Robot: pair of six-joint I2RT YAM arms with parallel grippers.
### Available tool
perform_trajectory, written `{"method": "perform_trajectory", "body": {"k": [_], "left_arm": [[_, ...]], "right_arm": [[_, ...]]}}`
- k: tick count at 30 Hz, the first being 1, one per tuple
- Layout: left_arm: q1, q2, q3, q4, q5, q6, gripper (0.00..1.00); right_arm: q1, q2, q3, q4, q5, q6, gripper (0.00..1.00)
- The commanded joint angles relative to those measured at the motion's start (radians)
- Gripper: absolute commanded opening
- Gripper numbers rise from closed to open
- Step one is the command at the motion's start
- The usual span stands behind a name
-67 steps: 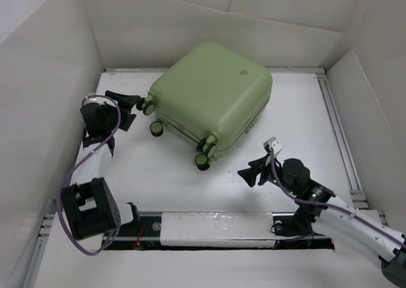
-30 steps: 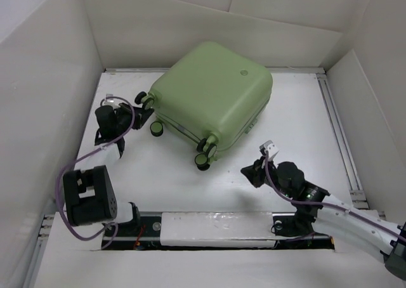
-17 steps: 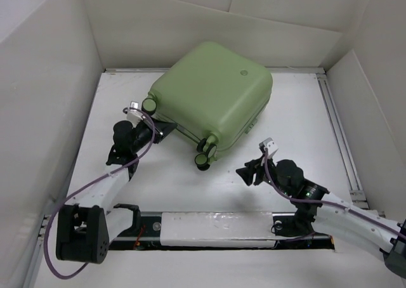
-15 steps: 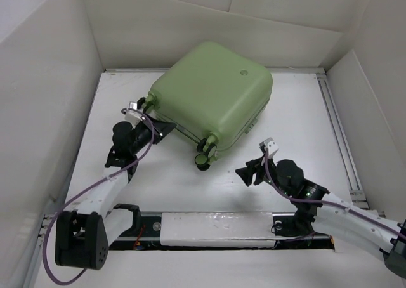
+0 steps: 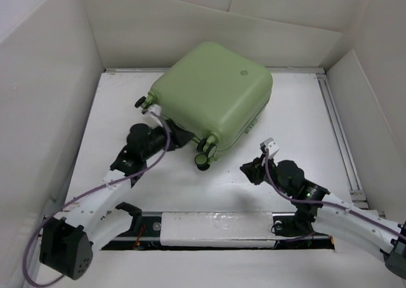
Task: Pack the luggage
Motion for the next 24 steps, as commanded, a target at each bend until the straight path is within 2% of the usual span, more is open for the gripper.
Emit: {"method": "perform_trajectory", "body": {"k": [1,2,3,4,7,8,10,12,18,24], "left_arm": [[-0.265,0.025,0.062,-0.031,-0.084,0.122,0.57],[-0.328,0.039,0.091,-0.041,-0.138,0.122,0.59],[-0.432,0.039,0.103,-0.05,-0.197,0.122,0.64],[-0.468,0.039,0.114,-0.05,-0.289,0.131,0.67],[-0.488,0.077,0.143,-0.059,-0.331,0.142,0.75],[-0.497,0.093,0.154,-0.071,-0.331,0.152,0.77],[-0.497,0.148,0.187,-0.071,-0.319,0.152,0.77],[-0.497,0.18,0.197,-0.052,-0.284,0.152,0.71],[-0.661,0.312,0.258,-0.013,-0.31,0.162,0.67],[-0.687,0.438,0.37,0.059,-0.266,0.122,0.63]], "right_arm": [[0.009,0.01,-0.005,0.039,0.019,-0.005,0.23],[0.009,0.021,0.004,0.039,0.01,-0.005,0.05],[0.009,0.021,0.004,0.039,0.0,-0.005,0.0],[0.018,0.021,0.004,0.039,0.0,-0.005,0.0],[0.018,0.021,0.004,0.039,-0.01,-0.005,0.0],[0.018,0.009,-0.007,0.048,-0.01,-0.005,0.1],[0.018,0.0,-0.007,0.049,-0.01,-0.005,0.18],[0.018,-0.011,-0.016,0.049,-0.01,-0.005,0.25],[0.018,-0.022,-0.016,0.049,-0.001,-0.005,0.35],[0.018,-0.031,-0.025,0.049,0.028,0.004,0.37]]}}
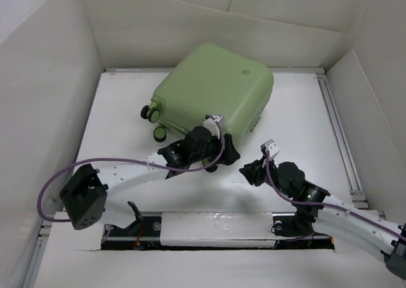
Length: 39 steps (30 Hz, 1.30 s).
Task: Pack the luggage
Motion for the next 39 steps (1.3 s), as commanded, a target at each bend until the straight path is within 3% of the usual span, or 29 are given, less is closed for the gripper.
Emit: {"method": "perform_trajectory", "body": {"k": [1,7,8,12,16,19,20,21,27,31,34,39], "left_arm": [[-0.016,0.031,0.105,0.141,0.078,-0.026,0.63],[-0.016,0.132,0.24,0.202,0.156,-0.06,0.52],[-0.016,0.141,0.257,0.186,0.156,-0.06,0.4],[-0.016,0.152,0.28,0.163,0.121,-0.037,0.14],[-0.016,0.227,0.372,0.192,0.185,-0.077,0.13],[-0.036,0.284,0.481,0.201,0.212,-0.109,0.27],[-0.049,0.293,0.528,0.187,0.212,-0.109,0.36],[-0.049,0.293,0.545,0.187,0.212,-0.109,0.51],[-0.059,0.182,0.471,0.115,0.106,-0.076,0.97],[-0.049,-0.059,0.315,0.063,-0.146,-0.055,1.0],[0.007,-0.196,0.163,0.005,-0.236,-0.081,1.0],[0.226,-0.452,-0.04,-0.146,-0.355,-0.129,1.0]], "right_arm": [[0.01,-0.008,-0.004,0.045,0.026,0.012,0.37],[0.01,-0.072,-0.004,-0.003,0.098,0.048,0.37],[0.01,-0.086,-0.004,-0.018,0.108,0.06,0.37],[0.01,-0.136,-0.013,-0.04,0.117,0.081,0.37],[0.01,-0.129,-0.013,-0.02,0.135,0.103,0.52],[0.01,-0.071,-0.013,0.026,0.135,0.114,0.53],[0.01,-0.057,-0.023,0.041,0.147,0.114,0.53],[0.01,-0.028,-0.023,0.089,0.161,0.114,0.53],[0.01,-0.008,-0.121,0.288,0.262,0.059,0.57],[0.01,-0.083,-0.191,0.426,0.338,0.039,0.61],[0.01,-0.109,-0.191,0.427,0.368,0.016,0.68],[-0.042,-0.038,-0.146,0.427,0.31,-0.058,0.77]]}}
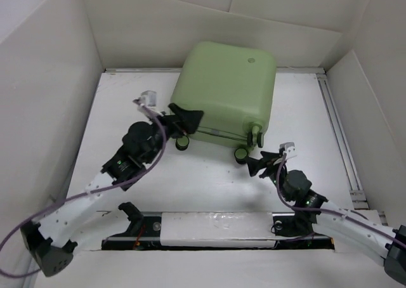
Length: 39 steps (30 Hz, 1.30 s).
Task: Pack the luggage
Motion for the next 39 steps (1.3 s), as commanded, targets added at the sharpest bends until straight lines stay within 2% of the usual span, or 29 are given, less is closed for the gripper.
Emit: {"method": "perform_trajectory", "body": {"k": [1,2,3,6,8,11,13,16,20,25,27,31,32,33,35,36,37,39], "left_arm": [[0.126,-0.085,-0.141,-0.123,-0.11,-0.031,1.0],[0.165,-0.115,-0.203,-0.123,-0.093,-0.031,1.0],[0.25,-0.159,-0.23,-0.123,-0.069,-0.031,1.0],[0.405,-0.17,-0.279,-0.123,0.069,0.005,1.0],[0.441,-0.137,-0.279,-0.123,0.112,0.037,1.0],[0.441,-0.074,-0.267,-0.104,0.152,0.046,1.0],[0.441,-0.049,-0.254,-0.059,0.165,0.046,1.0],[0.441,0.005,-0.23,-0.025,0.165,0.057,1.0],[0.441,0.087,-0.19,-0.007,0.154,0.075,1.0],[0.441,0.184,-0.158,0.031,0.154,0.084,0.95],[0.441,0.206,-0.144,0.044,0.143,0.084,0.93],[0.441,0.255,-0.122,0.068,0.154,0.095,0.88],[0.441,0.255,-0.122,0.068,0.168,0.095,0.84],[0.441,0.264,-0.122,0.078,0.168,0.095,0.81],[0.441,0.273,-0.113,0.087,0.177,0.106,0.78],[0.441,0.282,-0.113,0.087,0.177,0.106,0.67],[0.441,0.282,-0.103,0.087,0.177,0.106,0.59],[0.441,0.282,-0.102,0.11,0.207,0.116,0.43]], "right_arm": [[-0.071,0.064,0.04,0.077,-0.031,-0.071,0.79],[-0.098,0.087,0.055,0.077,-0.095,-0.071,0.8],[-0.125,0.129,0.067,0.104,-0.133,-0.08,0.8],[-0.22,0.186,0.078,0.152,-0.218,-0.091,0.8],[-0.283,0.202,0.078,0.178,-0.249,-0.091,0.77],[-0.36,0.254,0.087,0.247,-0.347,-0.091,0.58],[-0.389,0.321,0.088,0.304,-0.428,-0.101,0.53],[-0.428,0.384,0.097,0.37,-0.505,-0.112,0.53],[-0.44,0.473,0.084,0.495,-0.585,-0.103,0.61],[-0.449,0.519,0.107,0.506,-0.595,-0.112,0.64],[-0.449,0.519,0.117,0.519,-0.582,-0.121,0.54],[-0.458,0.541,0.108,0.561,-0.553,-0.121,0.52],[-0.458,0.55,0.107,0.572,-0.543,-0.112,0.53],[-0.458,0.559,0.107,0.584,-0.543,-0.112,0.59],[-0.458,0.599,0.107,0.621,-0.543,-0.101,0.59],[-0.458,0.613,0.107,0.637,-0.552,-0.101,0.59],[-0.458,0.627,0.107,0.652,-0.552,-0.101,0.49],[-0.458,0.664,0.097,0.706,-0.552,-0.081,0.38]]}}
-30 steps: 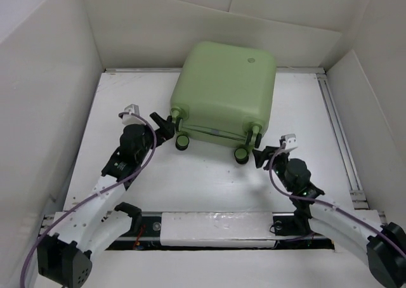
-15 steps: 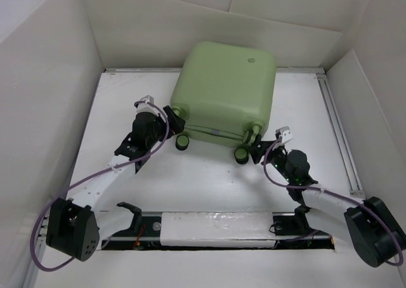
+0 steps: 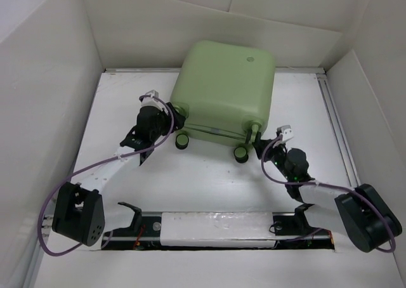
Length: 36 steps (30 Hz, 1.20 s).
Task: Pack the luggage
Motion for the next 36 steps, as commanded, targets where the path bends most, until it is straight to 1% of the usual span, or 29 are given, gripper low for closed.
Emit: {"method": "perform_trajectory", "body": {"k": [1,2,3,4,5,8,9,11,13,16,17,18,19,20,21,22,24,25,26,27,28,29,30,31,32,33,34,35,36], "left_arm": [[0.002,-0.005,0.049,0.08,0.048,0.022,0.25],[0.002,-0.005,0.049,0.08,0.049,0.022,0.16],[0.002,-0.005,0.04,0.092,0.082,0.022,0.08],[0.002,-0.017,0.04,0.115,0.098,0.022,0.02],[0.002,-0.017,0.022,0.115,0.111,0.022,0.0],[-0.029,-0.052,-0.007,0.151,0.131,0.022,0.0],[-0.067,-0.064,-0.017,0.151,0.131,0.022,0.0],[-0.101,-0.064,-0.026,0.169,0.16,0.022,0.0],[-0.141,-0.075,-0.05,0.189,0.174,-0.006,0.0],[-0.198,-0.086,-0.079,0.252,0.184,-0.039,0.0],[-0.26,-0.086,-0.08,0.252,0.158,-0.052,0.0],[-0.291,-0.072,-0.069,0.252,0.141,-0.052,0.0],[-0.319,-0.072,-0.058,0.261,0.13,-0.071,0.0],[-0.365,-0.06,-0.058,0.273,0.13,-0.082,0.0],[-0.379,-0.049,-0.058,0.286,0.13,-0.099,0.0],[-0.391,-0.049,-0.058,0.316,0.13,-0.12,0.0],[-0.425,-0.049,-0.076,0.362,0.13,-0.173,0.0],[-0.442,-0.049,-0.076,0.376,0.118,-0.183,0.0],[-0.457,-0.049,-0.076,0.376,0.105,-0.184,0.0],[-0.492,-0.038,-0.067,0.376,0.093,-0.196,0.0],[-0.511,-0.038,-0.067,0.376,0.081,-0.205,0.0],[-0.524,-0.038,-0.057,0.388,0.081,-0.205,0.0],[-0.549,-0.029,-0.057,0.402,0.081,-0.217,0.0],[-0.56,-0.029,-0.046,0.413,0.081,-0.217,0.0],[-0.57,-0.029,-0.046,0.422,0.096,-0.231,0.0],[-0.583,-0.02,-0.037,0.422,0.096,-0.231,0.0],[-0.609,-0.02,-0.026,0.422,0.096,-0.231,0.0],[-0.621,-0.029,-0.026,0.422,0.096,-0.231,0.0],[-0.621,-0.029,-0.026,0.422,0.096,-0.242,0.0]], "right_arm": [[0.002,0.047,0.033,0.203,-0.023,0.022,0.31],[0.002,0.065,0.033,0.229,-0.023,0.031,0.27],[0.002,0.066,0.033,0.239,-0.023,0.031,0.24],[0.002,0.066,0.033,0.239,-0.023,0.031,0.21],[-0.007,0.066,0.023,0.239,-0.023,0.031,0.15],[-0.007,0.046,0.011,0.249,-0.023,0.051,0.05],[-0.007,0.02,-0.002,0.239,-0.023,0.051,0.03],[-0.007,-0.011,-0.016,0.224,-0.032,0.092,0.0],[0.008,-0.067,-0.04,0.188,-0.012,0.129,0.0],[0.096,-0.152,-0.063,0.113,0.07,0.202,0.0],[0.128,-0.172,-0.063,0.092,0.102,0.242,0.0],[0.204,-0.19,-0.063,0.072,0.139,0.258,0.0],[0.246,-0.206,-0.063,0.049,0.223,0.272,0.0],[0.286,-0.232,-0.063,0.001,0.271,0.29,0.0],[0.364,-0.232,-0.063,-0.01,0.314,0.323,0.0],[0.402,-0.232,-0.05,-0.019,0.392,0.324,0.0],[0.468,-0.232,-0.027,-0.074,0.483,0.37,0.0],[0.529,-0.214,-0.017,-0.085,0.529,0.38,0.0],[0.562,-0.2,-0.008,-0.085,0.625,0.397,0.0],[0.594,-0.159,0.009,-0.085,0.673,0.411,0.0],[0.655,-0.133,0.024,-0.094,0.714,0.411,0.0],[0.688,-0.103,0.07,-0.103,0.797,0.411,0.0],[0.714,-0.026,0.101,-0.103,0.825,0.411,0.0],[0.732,0.021,0.134,-0.103,0.825,0.358,0.0],[0.757,0.067,0.173,-0.103,0.807,0.336,0.0],[0.774,0.111,0.249,-0.103,0.807,0.316,0.0],[0.794,0.197,0.28,-0.094,0.79,0.283,0.0],[0.823,0.237,0.306,-0.07,0.775,0.272,0.0],[0.834,0.275,0.335,-0.033,0.715,0.272,0.0]]}}
